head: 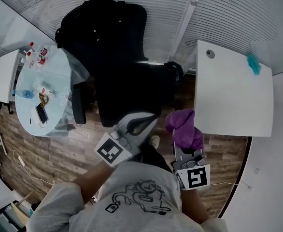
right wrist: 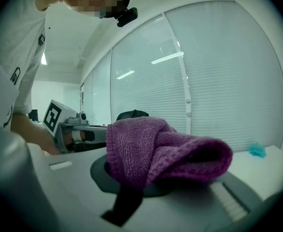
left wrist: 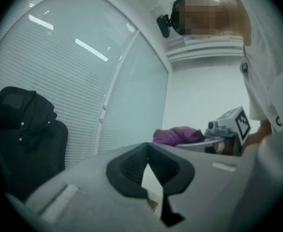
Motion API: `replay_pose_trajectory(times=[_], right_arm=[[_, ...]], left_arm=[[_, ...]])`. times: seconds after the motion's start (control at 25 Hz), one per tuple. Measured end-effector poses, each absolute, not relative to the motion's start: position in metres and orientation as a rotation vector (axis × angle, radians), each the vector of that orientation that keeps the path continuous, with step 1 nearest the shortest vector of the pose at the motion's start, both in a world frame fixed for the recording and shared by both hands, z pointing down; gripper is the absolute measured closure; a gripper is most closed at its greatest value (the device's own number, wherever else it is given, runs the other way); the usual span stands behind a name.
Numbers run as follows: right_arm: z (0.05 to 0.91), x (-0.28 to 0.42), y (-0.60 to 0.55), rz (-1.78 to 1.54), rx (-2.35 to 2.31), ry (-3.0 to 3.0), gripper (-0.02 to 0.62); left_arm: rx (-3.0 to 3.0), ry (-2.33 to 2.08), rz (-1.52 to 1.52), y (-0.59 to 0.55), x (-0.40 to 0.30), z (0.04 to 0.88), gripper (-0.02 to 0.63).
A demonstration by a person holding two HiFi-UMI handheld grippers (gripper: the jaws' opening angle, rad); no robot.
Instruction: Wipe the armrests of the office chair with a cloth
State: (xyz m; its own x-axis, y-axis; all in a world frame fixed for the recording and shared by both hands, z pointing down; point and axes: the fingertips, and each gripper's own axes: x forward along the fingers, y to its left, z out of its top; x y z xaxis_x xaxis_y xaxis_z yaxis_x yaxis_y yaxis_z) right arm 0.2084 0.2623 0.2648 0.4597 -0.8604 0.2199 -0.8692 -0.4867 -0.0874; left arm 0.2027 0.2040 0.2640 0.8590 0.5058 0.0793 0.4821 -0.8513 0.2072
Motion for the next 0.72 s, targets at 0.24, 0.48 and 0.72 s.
replay_pose_trajectory(times=[0.24,0.48,0.72], right_arm=[[0.328,0.231,0.248,0.428,2.587,-1.541,0.559],[0.4,0.258,0.234,0.529,2.507,-1.511,0.559],[0.472,0.285,0.219,0.667,2.469,-1.482,0.56]], left_arm=[[2.85,0.775,0.234,0.193,0.226,0.316,0.606],[2.836,0.785,0.287,0.183,0.252,0.379,0.606],[2.815,0.772,0.335,0.171,0.277,0.442,0.604]])
